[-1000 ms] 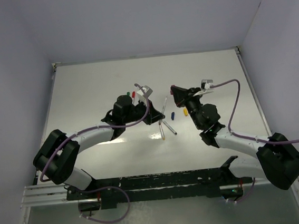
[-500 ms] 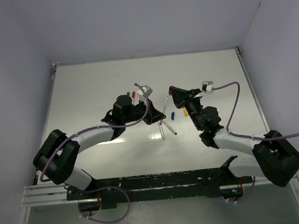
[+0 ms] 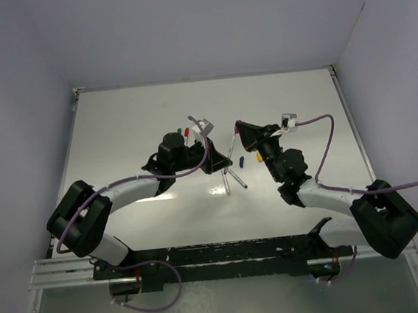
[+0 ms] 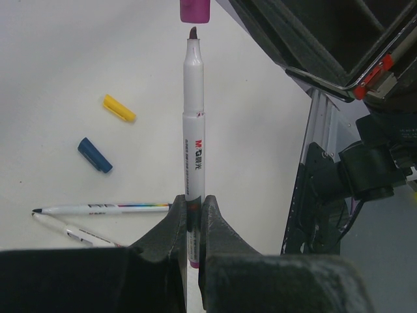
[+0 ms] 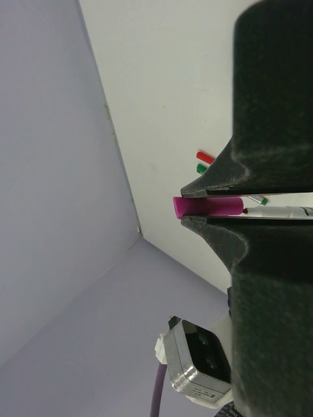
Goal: Insert the pens into the pen caps
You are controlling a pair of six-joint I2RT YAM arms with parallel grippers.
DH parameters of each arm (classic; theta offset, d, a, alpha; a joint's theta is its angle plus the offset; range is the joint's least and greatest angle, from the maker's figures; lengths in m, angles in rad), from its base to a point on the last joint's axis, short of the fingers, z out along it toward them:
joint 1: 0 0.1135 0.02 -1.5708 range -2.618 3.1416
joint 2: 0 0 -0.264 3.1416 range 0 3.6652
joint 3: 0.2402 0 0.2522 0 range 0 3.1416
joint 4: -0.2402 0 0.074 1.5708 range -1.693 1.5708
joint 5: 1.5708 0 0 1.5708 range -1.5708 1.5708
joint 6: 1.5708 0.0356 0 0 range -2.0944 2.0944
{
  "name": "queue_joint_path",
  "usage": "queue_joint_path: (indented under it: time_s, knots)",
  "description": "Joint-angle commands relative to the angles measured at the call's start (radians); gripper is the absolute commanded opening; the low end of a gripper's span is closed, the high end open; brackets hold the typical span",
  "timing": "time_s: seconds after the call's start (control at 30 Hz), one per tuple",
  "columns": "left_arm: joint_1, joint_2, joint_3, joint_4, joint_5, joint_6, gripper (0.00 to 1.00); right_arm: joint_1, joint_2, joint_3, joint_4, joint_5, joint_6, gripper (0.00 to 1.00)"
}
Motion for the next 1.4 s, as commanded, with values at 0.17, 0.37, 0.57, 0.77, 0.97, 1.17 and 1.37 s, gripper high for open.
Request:
queue_joint_path:
  time_s: [0.17, 0.37, 0.57, 0.77, 0.97, 1.17, 1.37]
  knots:
    - [-0.005, 0.006, 0.026, 0.056, 0.009, 0.002, 0.00, -0.002, 0.018, 0.019, 0.089, -0.015, 0.013, 0.00]
    - [-0.004, -0.001, 0.025, 0.059, -0.003, 0.002, 0.00, -0.002, 0.023, 0.017, 0.089, -0.023, 0.018, 0.00]
    - [-0.004, -0.004, 0.030, 0.065, -0.022, 0.003, 0.00, -0.002, 0.036, 0.011, 0.098, -0.041, 0.038, 0.00]
    - [-0.004, -0.009, 0.031, 0.073, -0.041, -0.001, 0.00, -0.002, 0.049, 0.006, 0.091, -0.062, 0.062, 0.00]
    - [-0.004, -0.026, 0.029, 0.092, -0.074, -0.010, 0.00, 0.000, 0.052, 0.014, 0.050, -0.097, 0.078, 0.00]
    - [0.008, -0.060, 0.030, 0.155, -0.104, -0.031, 0.00, -0.001, 0.060, 0.024, 0.024, -0.199, 0.089, 0.00]
    - [0.031, -0.101, 0.040, 0.193, -0.132, -0.049, 0.00, -0.001, 0.080, 0.058, -0.057, -0.286, 0.088, 0.00]
